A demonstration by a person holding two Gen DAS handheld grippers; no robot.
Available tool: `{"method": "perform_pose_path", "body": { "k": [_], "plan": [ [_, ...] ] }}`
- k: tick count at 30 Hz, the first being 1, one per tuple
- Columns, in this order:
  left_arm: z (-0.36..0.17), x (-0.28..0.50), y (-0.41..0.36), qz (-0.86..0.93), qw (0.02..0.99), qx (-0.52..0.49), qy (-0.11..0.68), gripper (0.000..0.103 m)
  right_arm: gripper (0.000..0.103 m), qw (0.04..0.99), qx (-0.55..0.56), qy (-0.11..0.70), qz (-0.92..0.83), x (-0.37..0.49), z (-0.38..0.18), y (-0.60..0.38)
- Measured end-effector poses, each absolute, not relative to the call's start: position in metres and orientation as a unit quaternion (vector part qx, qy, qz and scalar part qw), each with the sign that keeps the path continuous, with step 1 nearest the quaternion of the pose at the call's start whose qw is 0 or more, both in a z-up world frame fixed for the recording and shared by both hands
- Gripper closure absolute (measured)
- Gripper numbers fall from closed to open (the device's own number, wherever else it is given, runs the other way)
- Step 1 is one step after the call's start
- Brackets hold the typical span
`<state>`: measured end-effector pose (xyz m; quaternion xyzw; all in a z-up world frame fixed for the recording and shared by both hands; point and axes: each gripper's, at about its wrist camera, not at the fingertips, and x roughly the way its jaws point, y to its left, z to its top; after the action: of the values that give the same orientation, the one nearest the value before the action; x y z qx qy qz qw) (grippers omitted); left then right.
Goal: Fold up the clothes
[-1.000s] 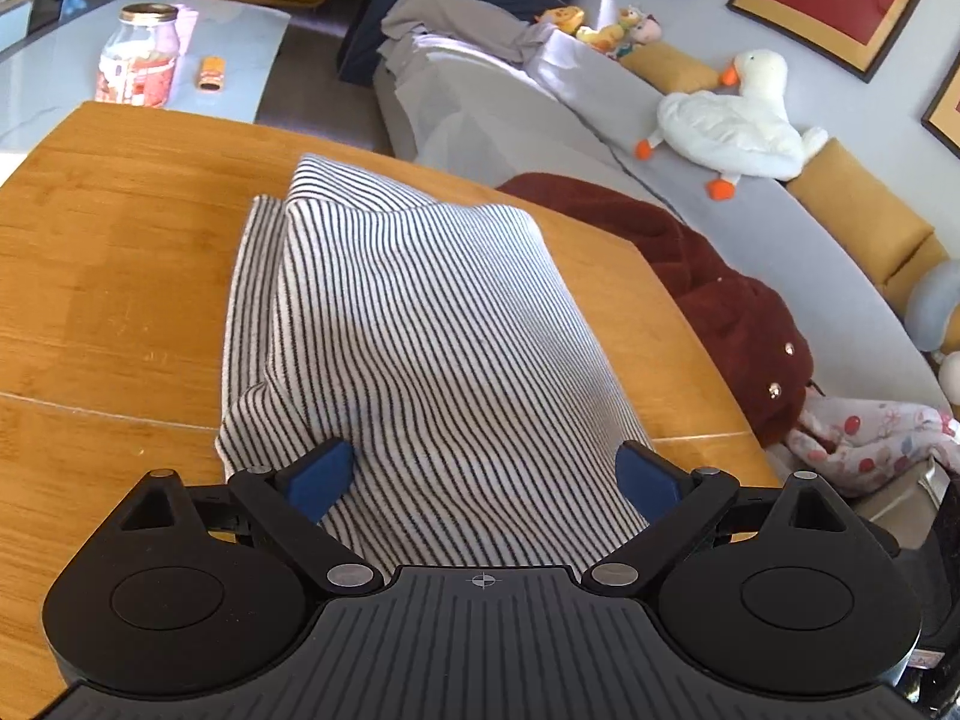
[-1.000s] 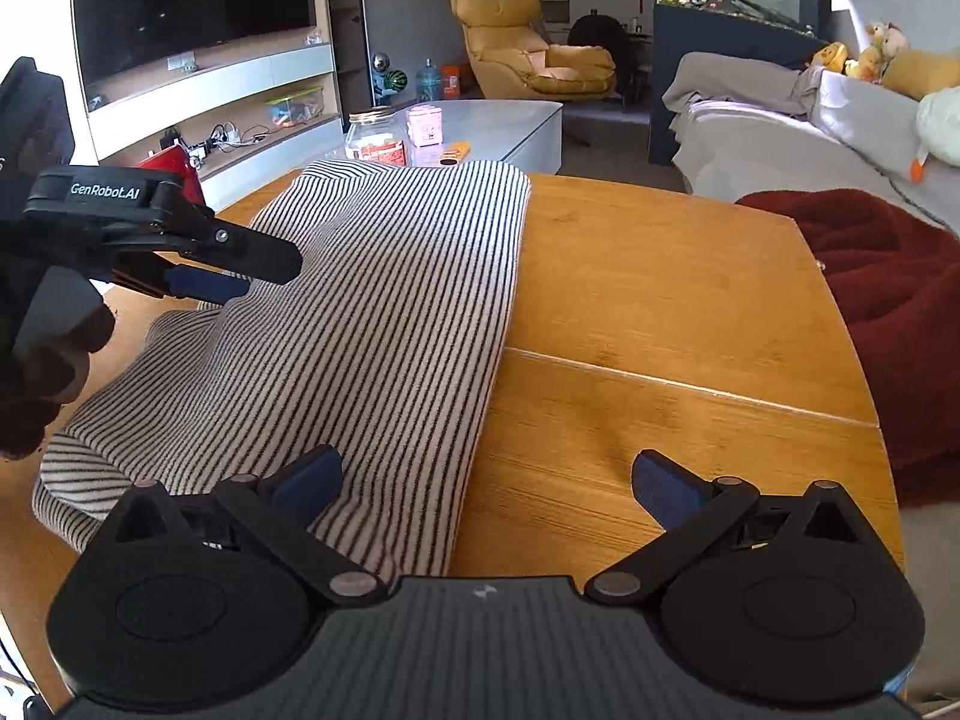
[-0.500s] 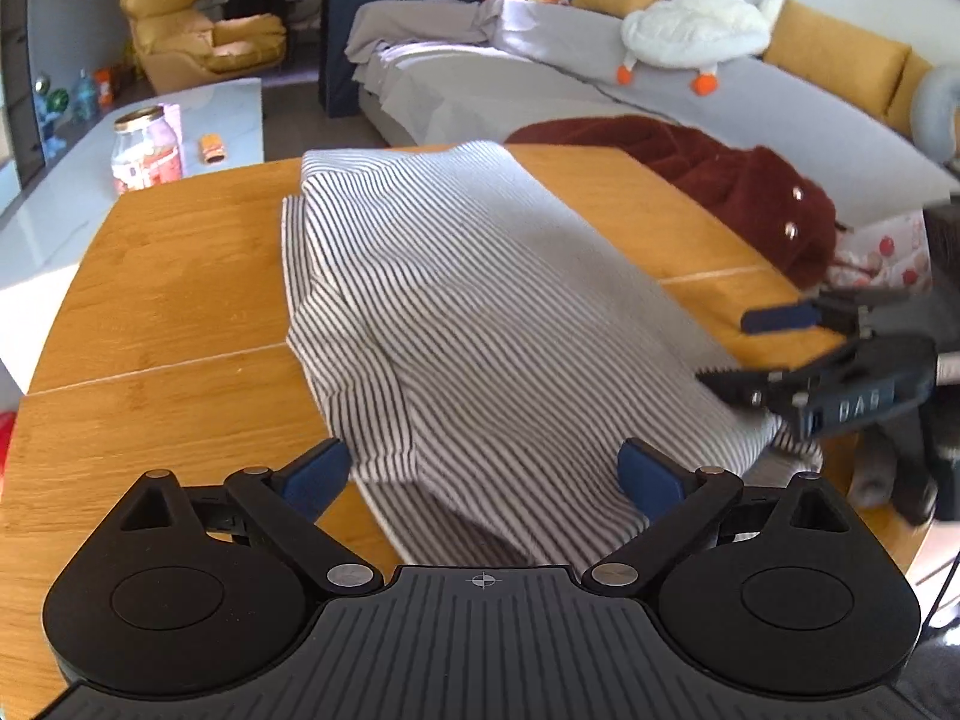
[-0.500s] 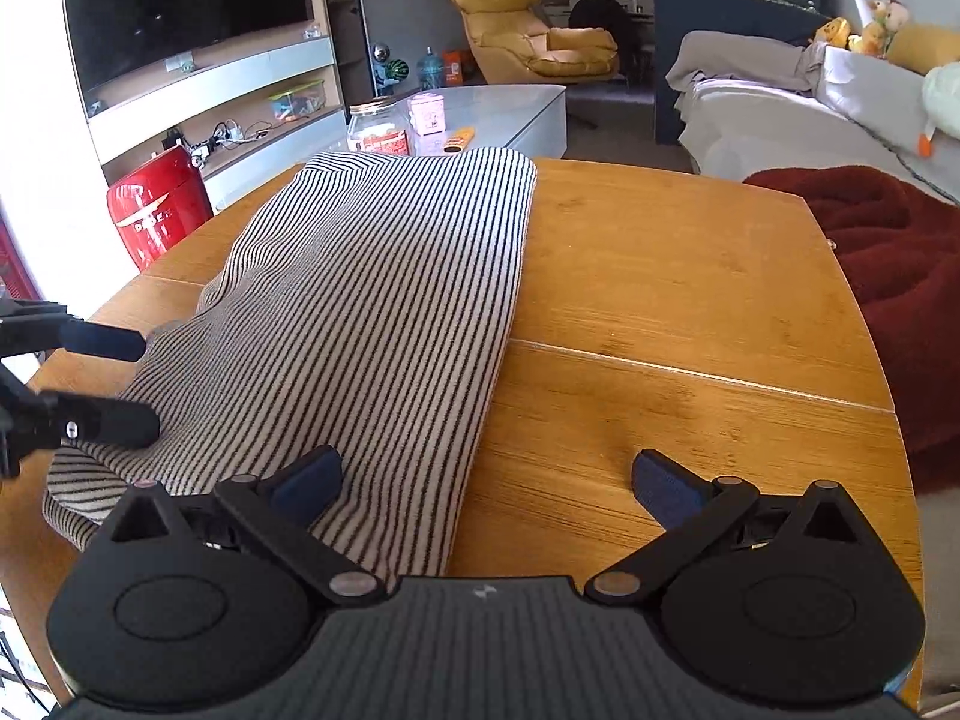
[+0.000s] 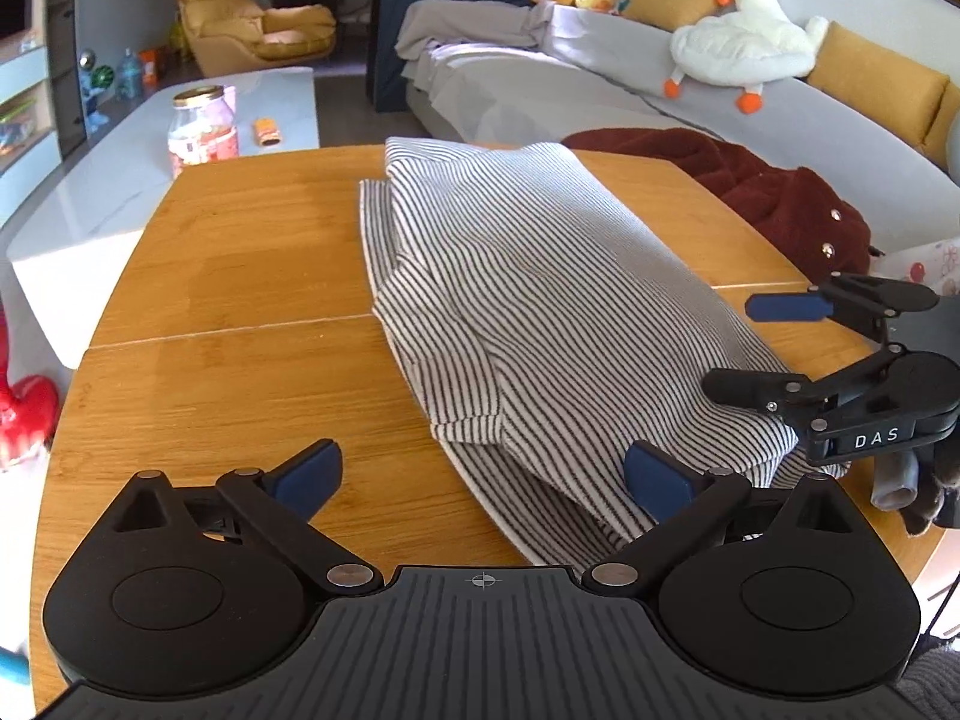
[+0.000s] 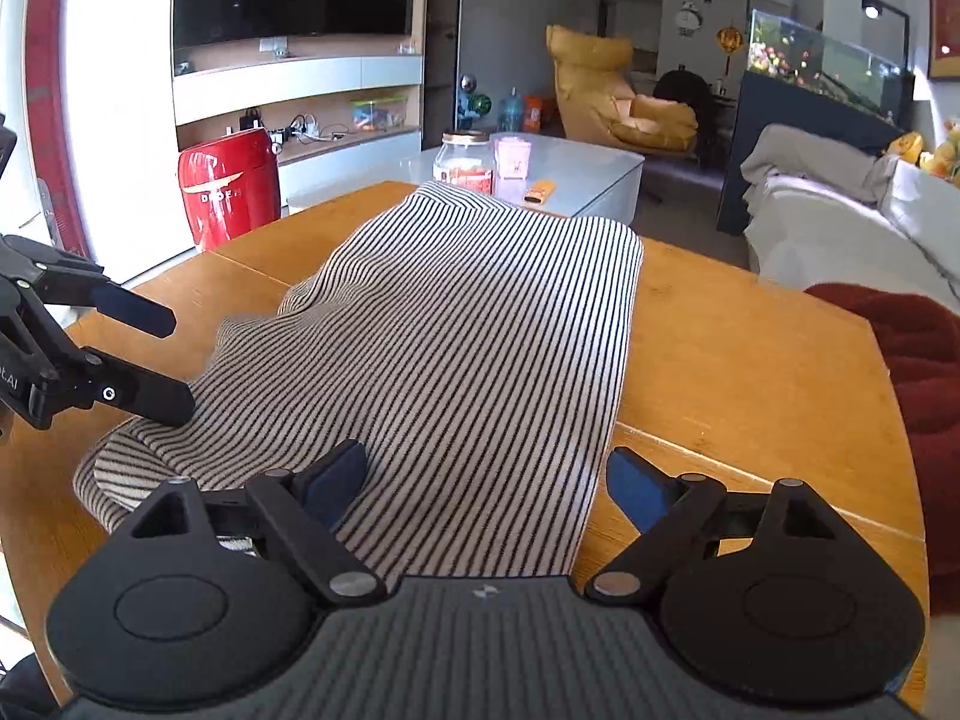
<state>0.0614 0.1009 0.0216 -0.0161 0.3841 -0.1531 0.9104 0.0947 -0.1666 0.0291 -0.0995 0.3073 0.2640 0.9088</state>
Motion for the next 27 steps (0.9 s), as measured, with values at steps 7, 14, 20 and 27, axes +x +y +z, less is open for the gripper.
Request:
{"method": "perform_pose_path", "body": {
  "k": [7,14,20,27],
  "plan": [
    [0.023,0.067,0.113,-0.14,0.907,-0.062,0.392,0.0,0.019,0.866,-0.125,0.283,0.393,0.058,0.059,-0.153],
    [0.026,0.068,0.106,-0.149,0.909,-0.048,0.387,0.0,0.017,0.838,-0.213,0.269,0.423,0.026,0.037,-0.123],
    [0.034,0.059,0.111,-0.157,0.913,-0.035,0.374,0.0,0.019,0.837,-0.277,0.247,0.402,0.022,0.028,-0.106],
    [0.039,0.04,0.13,-0.194,0.913,-0.04,0.356,0.0,0.025,0.848,-0.091,0.341,0.395,0.074,0.045,-0.13]
  ]
}}
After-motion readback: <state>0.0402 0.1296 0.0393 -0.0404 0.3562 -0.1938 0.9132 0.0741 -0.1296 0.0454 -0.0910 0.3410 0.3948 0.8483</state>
